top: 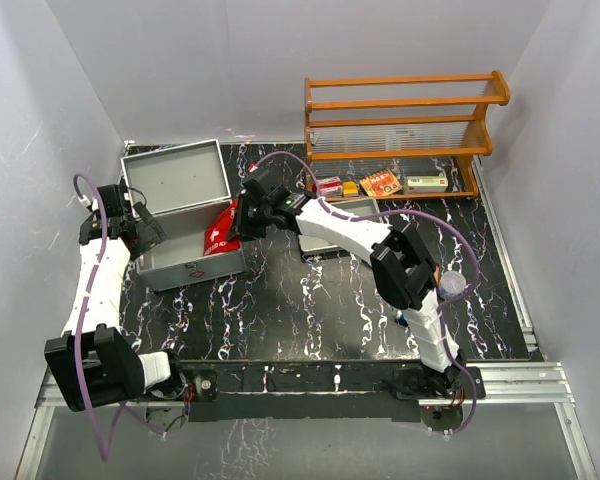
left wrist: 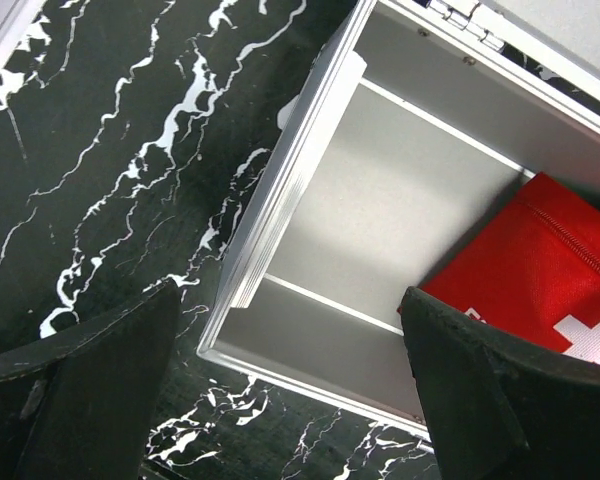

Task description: Organize the medicine kit

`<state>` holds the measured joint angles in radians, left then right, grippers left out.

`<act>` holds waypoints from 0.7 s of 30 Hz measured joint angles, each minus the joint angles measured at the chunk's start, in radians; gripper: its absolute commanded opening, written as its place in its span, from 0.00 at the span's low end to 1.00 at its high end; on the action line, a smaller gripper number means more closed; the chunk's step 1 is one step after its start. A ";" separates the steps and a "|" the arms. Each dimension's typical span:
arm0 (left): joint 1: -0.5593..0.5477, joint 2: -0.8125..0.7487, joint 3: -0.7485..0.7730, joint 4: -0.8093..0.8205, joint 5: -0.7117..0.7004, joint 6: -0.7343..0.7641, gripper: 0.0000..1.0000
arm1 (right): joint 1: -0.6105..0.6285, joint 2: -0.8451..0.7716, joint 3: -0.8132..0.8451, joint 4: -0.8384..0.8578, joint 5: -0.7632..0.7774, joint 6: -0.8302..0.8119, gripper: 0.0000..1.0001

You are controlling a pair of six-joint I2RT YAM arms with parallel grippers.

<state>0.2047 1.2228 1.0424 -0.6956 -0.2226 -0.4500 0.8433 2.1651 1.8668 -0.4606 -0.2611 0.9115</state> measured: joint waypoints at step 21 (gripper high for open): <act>0.015 0.078 -0.060 0.120 0.290 0.064 0.54 | -0.025 -0.181 -0.196 -0.079 0.146 -0.071 0.00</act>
<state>0.2195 1.3010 0.9829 -0.5758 0.0673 -0.3855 0.8185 1.9842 1.6707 -0.5396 -0.1154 0.8402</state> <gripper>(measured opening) 0.587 0.021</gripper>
